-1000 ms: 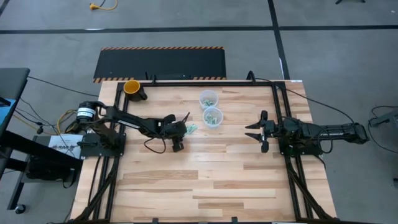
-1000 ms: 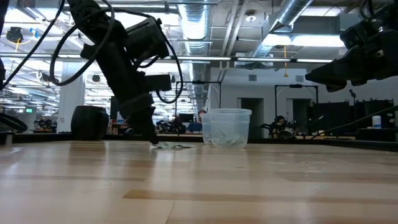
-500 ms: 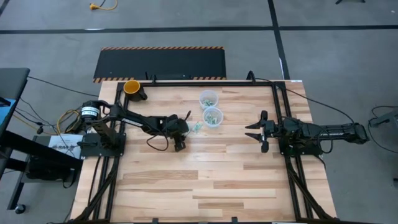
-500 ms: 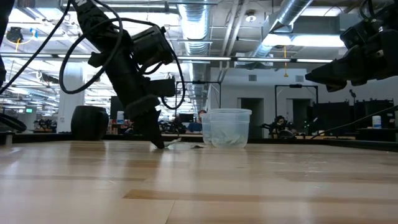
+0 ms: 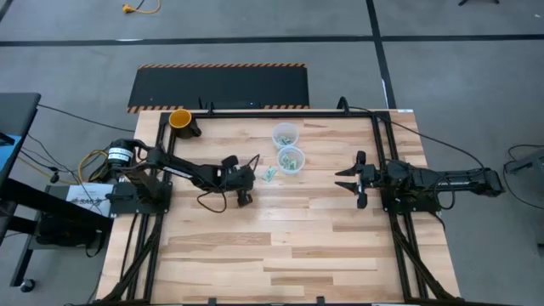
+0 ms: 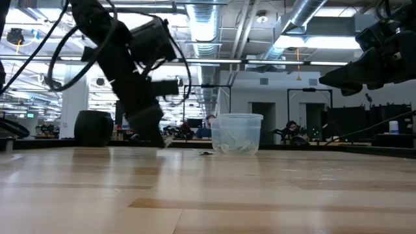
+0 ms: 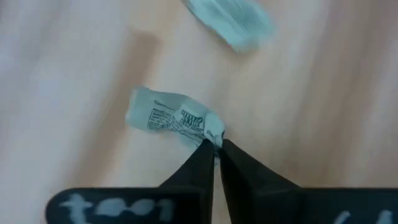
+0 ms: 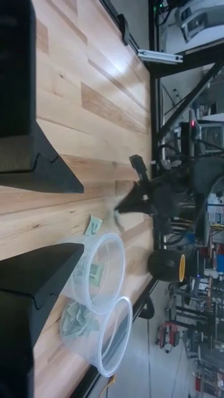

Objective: Pick and place items into bin
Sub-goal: Put the green stevia packet into the bottom transparent bin

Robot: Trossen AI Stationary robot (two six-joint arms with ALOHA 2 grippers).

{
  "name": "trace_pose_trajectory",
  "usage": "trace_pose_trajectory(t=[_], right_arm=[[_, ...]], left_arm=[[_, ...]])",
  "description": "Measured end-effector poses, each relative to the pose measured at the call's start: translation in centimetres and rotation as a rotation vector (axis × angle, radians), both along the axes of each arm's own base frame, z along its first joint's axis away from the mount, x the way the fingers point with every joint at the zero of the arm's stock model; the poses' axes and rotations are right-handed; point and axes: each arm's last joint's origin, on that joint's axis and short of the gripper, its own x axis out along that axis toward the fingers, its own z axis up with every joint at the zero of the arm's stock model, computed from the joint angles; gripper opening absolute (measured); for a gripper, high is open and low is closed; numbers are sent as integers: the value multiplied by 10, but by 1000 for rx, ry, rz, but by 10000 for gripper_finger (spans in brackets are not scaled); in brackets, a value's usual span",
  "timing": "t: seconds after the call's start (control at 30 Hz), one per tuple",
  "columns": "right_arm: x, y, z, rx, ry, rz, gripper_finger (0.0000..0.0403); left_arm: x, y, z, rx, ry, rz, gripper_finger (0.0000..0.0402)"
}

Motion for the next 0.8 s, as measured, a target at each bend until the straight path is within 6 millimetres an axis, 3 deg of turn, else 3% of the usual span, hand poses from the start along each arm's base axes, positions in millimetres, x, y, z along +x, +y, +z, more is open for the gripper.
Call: trace_pose_trajectory(t=[0.27, 0.5, 0.63, 0.8], right_arm=[[0, 0, 0, 0, 0, 0, 133], [0, 0, 0, 0, 0, 0, 134], [0, 0, 0, 0, 0, 0, 133], [0, 0, 0, 0, 0, 0, 134]], left_arm=[[6, 0, 58, 246, -217, 24, 2], [22, -1, 113, 222, -628, -275, 1], [27, 10, 124, 99, -820, -412, 0], [34, 31, 118, -60, -918, -458, 0]])
